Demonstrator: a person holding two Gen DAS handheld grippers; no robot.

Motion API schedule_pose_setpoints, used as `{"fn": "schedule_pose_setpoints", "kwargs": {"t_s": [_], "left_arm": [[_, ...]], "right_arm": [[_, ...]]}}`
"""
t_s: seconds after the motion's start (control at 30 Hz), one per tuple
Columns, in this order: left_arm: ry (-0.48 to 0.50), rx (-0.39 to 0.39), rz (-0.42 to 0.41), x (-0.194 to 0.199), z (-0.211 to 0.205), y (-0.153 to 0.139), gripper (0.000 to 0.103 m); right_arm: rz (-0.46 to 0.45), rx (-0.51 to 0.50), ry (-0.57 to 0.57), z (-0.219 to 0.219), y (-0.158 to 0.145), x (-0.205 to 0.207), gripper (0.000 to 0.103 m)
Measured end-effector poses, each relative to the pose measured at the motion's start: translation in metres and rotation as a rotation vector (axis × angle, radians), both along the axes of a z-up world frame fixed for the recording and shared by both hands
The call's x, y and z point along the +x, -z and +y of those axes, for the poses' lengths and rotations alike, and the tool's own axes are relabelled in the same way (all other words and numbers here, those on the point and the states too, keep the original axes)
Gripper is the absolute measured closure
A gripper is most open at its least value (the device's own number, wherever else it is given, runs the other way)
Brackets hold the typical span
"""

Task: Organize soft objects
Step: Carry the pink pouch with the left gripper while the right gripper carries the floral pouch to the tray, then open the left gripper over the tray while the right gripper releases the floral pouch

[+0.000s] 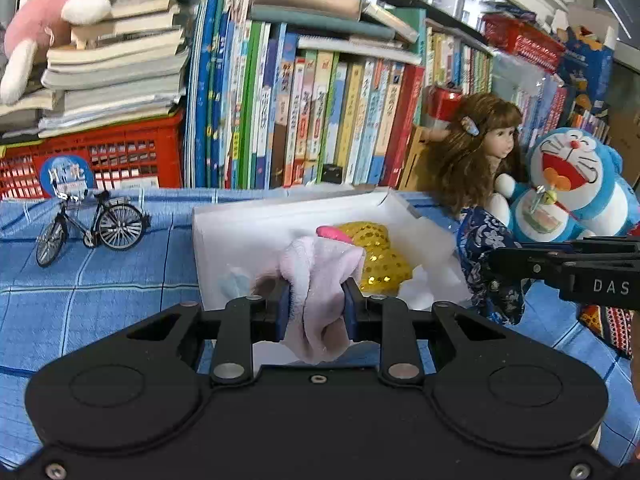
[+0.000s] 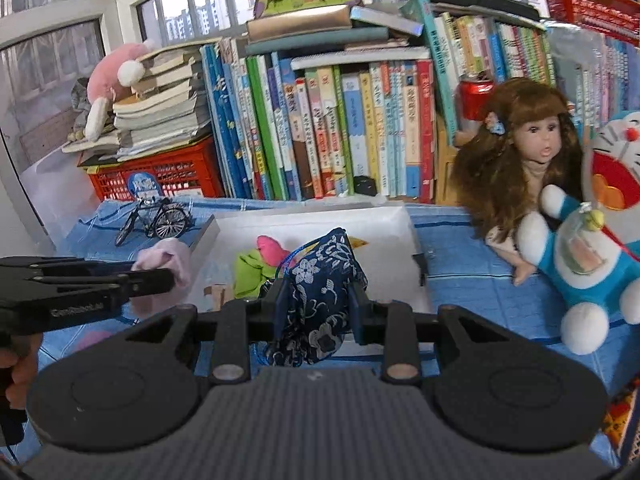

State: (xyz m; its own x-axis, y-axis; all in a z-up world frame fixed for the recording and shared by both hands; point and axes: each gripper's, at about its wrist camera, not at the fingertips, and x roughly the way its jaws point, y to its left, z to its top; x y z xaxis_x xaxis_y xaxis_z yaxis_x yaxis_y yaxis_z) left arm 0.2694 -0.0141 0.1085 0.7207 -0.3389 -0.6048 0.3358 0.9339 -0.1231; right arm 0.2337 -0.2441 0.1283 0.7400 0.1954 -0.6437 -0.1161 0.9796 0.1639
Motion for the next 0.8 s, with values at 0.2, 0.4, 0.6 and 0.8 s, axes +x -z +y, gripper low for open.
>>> {"fn": "schedule_pose_setpoints", "kwargs": {"t_s": [0.2,0.4,0.6,0.8], "left_arm": [[-0.031,-0.012,0.067,0.024,0.002,0.017,0.078],[-0.049,-0.002,0.129,0.044,0.005,0.037,0.078],[-0.052,0.018,0.166,0.058,0.005,0.054,0.078],[-0.066,0.02,0.159,0.07,0.005,0.06,0.077]], "right_arm": [[0.052,0.002,-0.01,0.019,0.009,0.023,0.067],[0.162,0.072,0.029,0.025,0.026,0.057,0.066],[0.238,0.088,0.054,0.034,0.045,0.08,0.067],[0.284,0.054,0.072,0.046,0.06,0.098,0.066]]}}
